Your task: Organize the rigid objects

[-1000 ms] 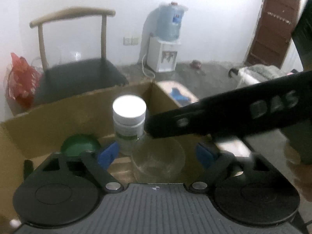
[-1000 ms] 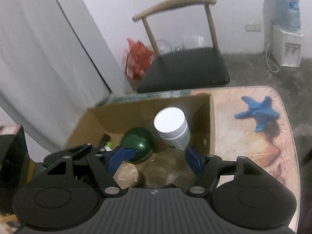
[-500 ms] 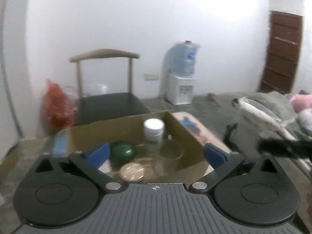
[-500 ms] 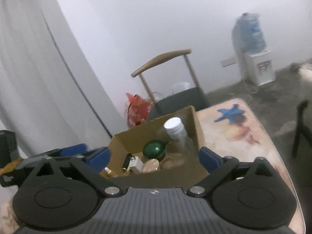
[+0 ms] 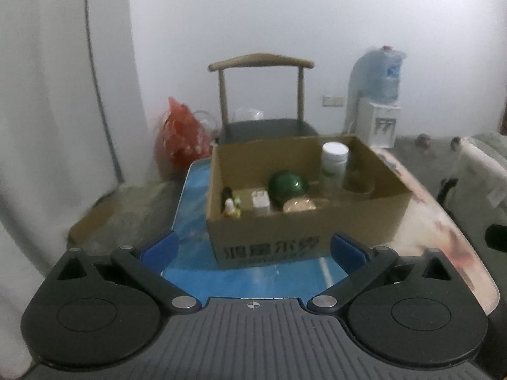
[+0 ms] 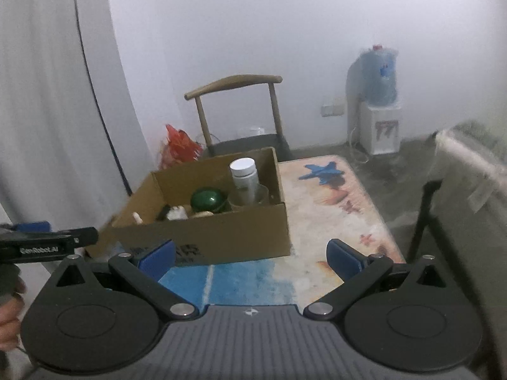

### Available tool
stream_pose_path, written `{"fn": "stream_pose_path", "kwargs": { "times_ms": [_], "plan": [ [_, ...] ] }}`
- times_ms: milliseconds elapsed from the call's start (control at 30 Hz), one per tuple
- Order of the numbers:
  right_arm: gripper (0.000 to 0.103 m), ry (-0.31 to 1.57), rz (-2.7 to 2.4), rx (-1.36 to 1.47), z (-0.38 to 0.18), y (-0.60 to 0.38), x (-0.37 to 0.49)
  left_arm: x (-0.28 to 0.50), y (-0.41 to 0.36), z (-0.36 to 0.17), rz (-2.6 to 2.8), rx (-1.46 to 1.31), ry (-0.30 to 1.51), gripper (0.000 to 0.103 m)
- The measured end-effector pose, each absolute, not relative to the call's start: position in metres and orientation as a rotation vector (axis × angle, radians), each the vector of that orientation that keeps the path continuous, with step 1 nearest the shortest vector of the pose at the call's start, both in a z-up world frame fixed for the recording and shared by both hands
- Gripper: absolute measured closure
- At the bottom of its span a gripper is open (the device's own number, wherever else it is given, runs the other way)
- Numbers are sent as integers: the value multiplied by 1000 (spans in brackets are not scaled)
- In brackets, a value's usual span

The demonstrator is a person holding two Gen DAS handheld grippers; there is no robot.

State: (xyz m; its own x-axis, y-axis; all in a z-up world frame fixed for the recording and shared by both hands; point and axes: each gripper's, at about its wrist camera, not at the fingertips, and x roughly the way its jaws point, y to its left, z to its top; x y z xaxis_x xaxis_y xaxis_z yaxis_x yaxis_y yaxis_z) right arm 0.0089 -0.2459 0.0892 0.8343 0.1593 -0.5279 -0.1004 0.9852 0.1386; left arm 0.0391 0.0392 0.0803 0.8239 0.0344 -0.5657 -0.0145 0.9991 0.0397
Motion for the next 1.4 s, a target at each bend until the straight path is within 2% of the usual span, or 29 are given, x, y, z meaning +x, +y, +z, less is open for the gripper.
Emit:
{"fn": "stream_pose_path", "kwargs": {
  "times_ms": [267, 467, 867, 1400],
  "plan": [
    [0, 534, 78, -32, 79, -212, 29, 69, 48, 58, 78, -88, 630, 0],
    [0, 594, 91, -63, 71, -193, 72, 97, 46, 38, 90, -80, 669, 0],
    [0, 654, 99, -59, 50, -179, 130, 136, 42, 33, 82, -49, 697, 0],
    [0, 688, 61, -24, 37, -200, 145, 141, 18, 36, 67, -10, 720, 0]
  ]
}}
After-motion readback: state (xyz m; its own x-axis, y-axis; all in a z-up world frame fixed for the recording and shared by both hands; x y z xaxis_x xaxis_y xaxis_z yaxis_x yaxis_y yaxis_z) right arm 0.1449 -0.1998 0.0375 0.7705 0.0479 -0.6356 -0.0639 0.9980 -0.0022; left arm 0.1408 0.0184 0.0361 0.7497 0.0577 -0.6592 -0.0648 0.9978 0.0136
